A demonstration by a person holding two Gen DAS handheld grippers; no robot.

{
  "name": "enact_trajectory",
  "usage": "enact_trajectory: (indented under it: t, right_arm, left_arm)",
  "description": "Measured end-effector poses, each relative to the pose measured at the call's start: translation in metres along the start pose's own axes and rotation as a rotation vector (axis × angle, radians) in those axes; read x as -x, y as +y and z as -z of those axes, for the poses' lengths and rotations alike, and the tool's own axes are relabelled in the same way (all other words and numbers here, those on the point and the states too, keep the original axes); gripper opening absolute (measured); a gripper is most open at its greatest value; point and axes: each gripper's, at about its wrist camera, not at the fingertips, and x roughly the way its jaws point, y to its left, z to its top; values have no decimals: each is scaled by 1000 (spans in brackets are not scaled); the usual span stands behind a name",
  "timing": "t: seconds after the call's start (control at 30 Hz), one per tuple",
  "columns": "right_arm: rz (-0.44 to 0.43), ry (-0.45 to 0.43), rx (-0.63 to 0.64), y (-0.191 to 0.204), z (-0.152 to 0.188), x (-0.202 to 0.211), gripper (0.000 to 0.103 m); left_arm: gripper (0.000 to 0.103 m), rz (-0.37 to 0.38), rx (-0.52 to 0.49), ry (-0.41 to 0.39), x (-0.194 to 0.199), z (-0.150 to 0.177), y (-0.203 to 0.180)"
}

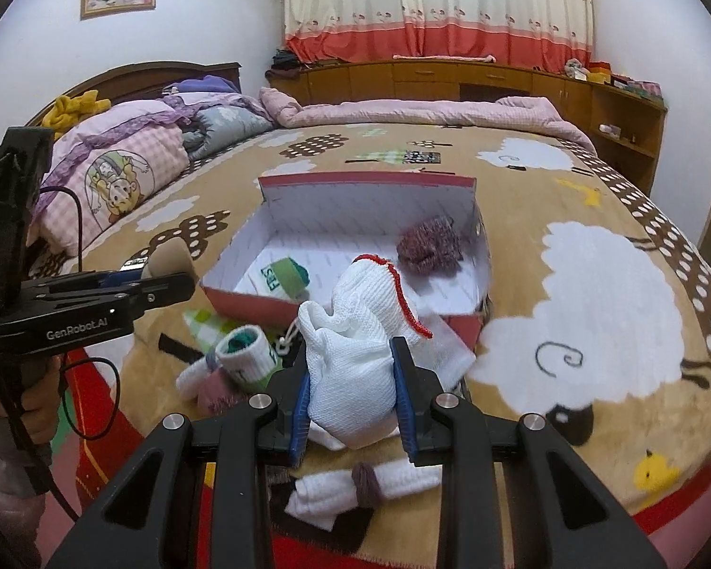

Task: Organize soft objects
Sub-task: 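Carry the beige sponge and white sock over the shoebox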

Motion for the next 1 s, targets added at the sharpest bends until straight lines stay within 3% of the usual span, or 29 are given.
enact_trajectory:
  t: [1.0]
  right_arm:
    - [32,-19,11,-24,-49,-43,30]
  left_arm:
    - [40,-29,18,0,-62,-55,11]
